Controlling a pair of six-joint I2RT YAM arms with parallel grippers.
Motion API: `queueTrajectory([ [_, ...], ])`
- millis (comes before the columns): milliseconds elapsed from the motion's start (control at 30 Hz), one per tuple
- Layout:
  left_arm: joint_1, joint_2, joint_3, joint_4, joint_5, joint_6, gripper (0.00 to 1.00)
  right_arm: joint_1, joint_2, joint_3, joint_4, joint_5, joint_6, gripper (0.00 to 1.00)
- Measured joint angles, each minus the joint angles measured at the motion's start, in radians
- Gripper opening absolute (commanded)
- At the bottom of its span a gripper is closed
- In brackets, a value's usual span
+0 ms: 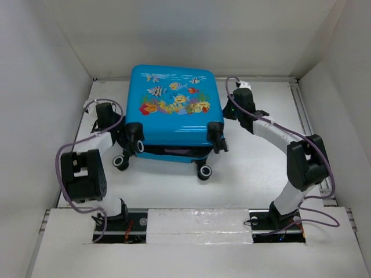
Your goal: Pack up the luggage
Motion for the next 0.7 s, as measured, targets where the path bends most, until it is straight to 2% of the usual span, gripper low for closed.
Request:
queueTrajectory([
  [100, -0.055, -0.132, -0.146, 0.035, 0.003, -0.028, 0.03, -0.049, -0.033, -0.038, 0.002, 0.016, 0.001, 0.05],
  [300, -0.185, -0.339, -0.355, 0.129, -0.163, -0.115, 0.03, -0.079, -0.03, -0.024, -0.015, 0.014, -0.043, 0.05],
  [400, -0.318, -0.406, -0.418, 0.13, -0.328, -0.189, 0.03, -0.121, 0.072, 0.13, -0.098, -0.008, -0.103, 0.0],
  [533, -0.606, -0.48, -0.459, 0.06, -0.573, -0.266, 0.07, -0.191, 0.26, 0.399, -0.143, -0.021, -0.15, 0.01],
  [567, -0.676, -0.5, -0.459, 0.023, -0.614, -0.27, 0.08, -0.2, 0.286, 0.444, -0.148, -0.023, -0.153, 0.11],
  [667, -0.891, -0.589, -0.438, -0.178, -0.681, -0.298, 0.21, -0.227, 0.296, 0.526, -0.185, -0.05, -0.146, 0.35],
  [700, -0.951, -0.628, -0.426, -0.257, -0.679, -0.307, 0.3, -0.236, 0.283, 0.541, -0.199, -0.064, -0.148, 0.47],
])
